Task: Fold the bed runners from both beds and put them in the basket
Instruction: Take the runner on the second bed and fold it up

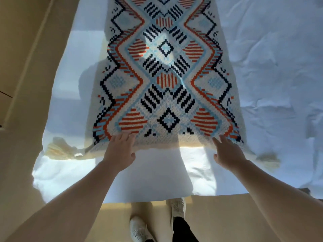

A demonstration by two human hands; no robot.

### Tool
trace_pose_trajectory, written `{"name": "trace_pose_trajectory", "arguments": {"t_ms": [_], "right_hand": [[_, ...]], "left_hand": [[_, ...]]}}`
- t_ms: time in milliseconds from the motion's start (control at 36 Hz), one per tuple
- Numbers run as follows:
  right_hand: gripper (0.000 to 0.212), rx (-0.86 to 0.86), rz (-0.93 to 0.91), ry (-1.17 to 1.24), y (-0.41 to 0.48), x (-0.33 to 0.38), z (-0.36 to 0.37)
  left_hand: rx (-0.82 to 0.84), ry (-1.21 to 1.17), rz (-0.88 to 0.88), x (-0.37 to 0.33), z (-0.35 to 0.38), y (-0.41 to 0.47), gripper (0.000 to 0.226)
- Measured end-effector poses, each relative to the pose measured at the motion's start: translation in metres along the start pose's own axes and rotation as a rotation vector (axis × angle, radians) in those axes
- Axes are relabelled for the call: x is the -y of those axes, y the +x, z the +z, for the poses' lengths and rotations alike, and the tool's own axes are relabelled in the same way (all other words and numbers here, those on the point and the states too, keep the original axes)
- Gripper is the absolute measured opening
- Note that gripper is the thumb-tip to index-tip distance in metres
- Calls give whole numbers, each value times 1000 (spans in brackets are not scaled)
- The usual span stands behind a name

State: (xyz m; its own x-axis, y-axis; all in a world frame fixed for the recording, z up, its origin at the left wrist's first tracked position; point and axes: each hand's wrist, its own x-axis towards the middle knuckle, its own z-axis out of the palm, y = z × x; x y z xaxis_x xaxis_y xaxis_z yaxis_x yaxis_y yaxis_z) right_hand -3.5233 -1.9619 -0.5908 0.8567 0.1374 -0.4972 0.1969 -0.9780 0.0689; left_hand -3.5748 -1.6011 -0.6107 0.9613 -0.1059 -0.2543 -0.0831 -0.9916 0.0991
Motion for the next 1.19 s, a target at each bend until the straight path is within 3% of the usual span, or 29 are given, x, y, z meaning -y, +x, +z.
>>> {"name": "trace_pose_trajectory", "arguments": {"t_ms": [83,194,278,361,472,528,583,694,750,806,833,889,1000,1111,1194], "right_hand": [[75,-32,-29,-21,18,3,17],[67,-165,12,-95,34,6,34],[62,-268,175,160,34,12,42],[62,-256,530,692,26,16,48],[71,-226,935,1211,29,-12,61],[83,-284,987,1402,37,-31,71],[80,-367,986,1521,45,-41,69],[46,-511,1040,1731,57,-41,44],[50,-517,1074,1809,62,-44,39],[53,-499,1092,1854,61,-45,33],[51,-516,1073,1828,58,-43,28],[39,-571,959,1551,47,-40,16],[10,-510,628,1087,20,-35,-8],[14,-480,570,964,-7,-39,-24],[32,-468,572,960,-32,-41,-35]], "left_hand": [[13,40,2,-4,19,14,68],[-59,58,-43,-2,35,22,63],[-209,-137,-188,-16,40,16,50],[-221,-490,-524,-42,40,3,38],[-222,-893,-1135,-30,38,2,50],[-264,-1006,-1306,-10,33,7,47],[-358,-1149,-1379,4,30,15,44],[-564,-1460,-1429,14,19,29,43],[-712,-1541,-1467,15,11,30,50],[-726,-1412,-1390,11,1,27,53],[-710,-1327,-1324,9,-3,24,48],[-646,-1136,-1167,5,-10,18,35],[-524,-848,-965,2,-20,3,20],[-477,-778,-938,1,-37,-18,11],[-487,-786,-931,-2,-52,-37,10]]}}
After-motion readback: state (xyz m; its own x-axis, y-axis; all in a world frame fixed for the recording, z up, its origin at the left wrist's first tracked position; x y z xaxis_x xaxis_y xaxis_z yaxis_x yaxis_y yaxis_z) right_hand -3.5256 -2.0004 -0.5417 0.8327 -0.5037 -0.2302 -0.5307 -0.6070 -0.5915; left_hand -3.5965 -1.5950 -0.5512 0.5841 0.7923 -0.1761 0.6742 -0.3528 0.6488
